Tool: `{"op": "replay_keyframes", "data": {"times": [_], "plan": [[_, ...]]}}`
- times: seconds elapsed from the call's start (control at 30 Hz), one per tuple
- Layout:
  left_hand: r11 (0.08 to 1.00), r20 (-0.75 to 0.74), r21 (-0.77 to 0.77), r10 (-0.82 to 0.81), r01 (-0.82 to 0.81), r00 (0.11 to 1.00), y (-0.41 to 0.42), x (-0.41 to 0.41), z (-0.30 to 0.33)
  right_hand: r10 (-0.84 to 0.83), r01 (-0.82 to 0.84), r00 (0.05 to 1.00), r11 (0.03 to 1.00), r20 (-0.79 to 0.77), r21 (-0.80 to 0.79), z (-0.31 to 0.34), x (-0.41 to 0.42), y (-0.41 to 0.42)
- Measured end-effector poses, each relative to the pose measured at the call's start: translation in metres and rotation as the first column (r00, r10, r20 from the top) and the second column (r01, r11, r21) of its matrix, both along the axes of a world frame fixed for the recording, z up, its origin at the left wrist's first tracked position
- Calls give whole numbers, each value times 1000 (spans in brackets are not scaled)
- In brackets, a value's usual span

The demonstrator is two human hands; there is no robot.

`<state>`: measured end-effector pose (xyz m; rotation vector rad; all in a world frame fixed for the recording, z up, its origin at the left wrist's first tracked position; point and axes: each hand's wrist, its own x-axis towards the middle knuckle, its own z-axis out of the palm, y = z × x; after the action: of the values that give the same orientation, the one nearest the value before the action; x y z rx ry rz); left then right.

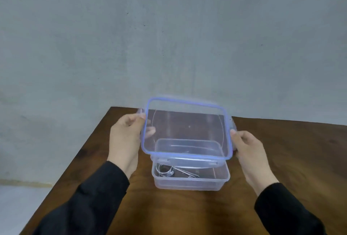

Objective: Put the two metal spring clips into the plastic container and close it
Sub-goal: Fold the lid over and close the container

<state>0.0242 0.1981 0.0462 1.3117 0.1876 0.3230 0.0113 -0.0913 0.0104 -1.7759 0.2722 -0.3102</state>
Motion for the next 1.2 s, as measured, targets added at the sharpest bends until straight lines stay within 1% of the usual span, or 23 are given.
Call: {"op": "replay_keyframes", "data": {"times": [0.03, 0.1, 0.13, 0.2, 0.3, 0.47, 0.5, 0.6, 0.73, 0.87, 0.97, 1.03, 1.1, 1.13, 1.17, 1.2], "plan": [[999, -86, 15, -27, 28, 996, -1, 5, -14, -12, 11, 999, 999, -42, -32, -3, -2, -6], [967, -216, 239, -41, 94, 976, -4, 13, -42, -25, 18, 992, 998, -122, -61, -11, -4, -15], [931, -246, 349, -21, 109, 969, -7, 15, -52, -27, 16, 987, 997, -158, -74, -17, -4, -19], [874, -263, 475, 31, 101, 964, -12, 18, -68, -31, 7, 976, 994, -216, -108, -30, -2, -23], [823, -308, 557, 74, 116, 949, -15, 25, -82, -31, -2, 960, 993, -278, -117, -45, 2, -26], [783, -342, 606, 97, 141, 935, -15, 34, -92, -12, -6, 939, 999, -343, -51, -56, 8, -28], [780, -349, 609, 97, 147, 932, -15, 35, -94, -5, -6, 935, 1000, -354, -31, -57, 9, -27], [812, -381, 562, 87, 156, 920, -14, 34, -99, 10, -10, 924, 1000, -383, 1, -60, 9, -26], [830, -403, 535, 89, 156, 911, -15, 32, -107, 17, -2, 915, 999, -402, 39, -63, 11, -27], [875, -440, 456, 66, 160, 895, -15, 33, -112, 16, 9, 902, 998, -431, 56, -63, 14, -26], [924, -489, 348, 36, 157, 871, -16, 34, -109, 13, 16, 891, 998, -454, 60, -63, 16, -26], [958, -546, 220, -35, 183, 837, -16, 33, -106, 24, 20, 884, 996, -466, 89, -65, 16, -26], [969, -585, 138, -86, 203, 807, -17, 31, -108, 31, 25, 885, 993, -464, 113, -68, 15, -25], [970, -576, 152, -69, 189, 815, -17, 29, -109, 14, 31, 894, 995, -448, 93, -70, 15, -24], [962, -540, 221, -16, 160, 841, -18, 28, -111, -22, 41, 909, 998, -417, 37, -72, 14, -22], [936, -479, 330, 53, 124, 876, -19, 26, -112, -69, 52, 924, 997, -376, -57, -75, 14, -22]]}}
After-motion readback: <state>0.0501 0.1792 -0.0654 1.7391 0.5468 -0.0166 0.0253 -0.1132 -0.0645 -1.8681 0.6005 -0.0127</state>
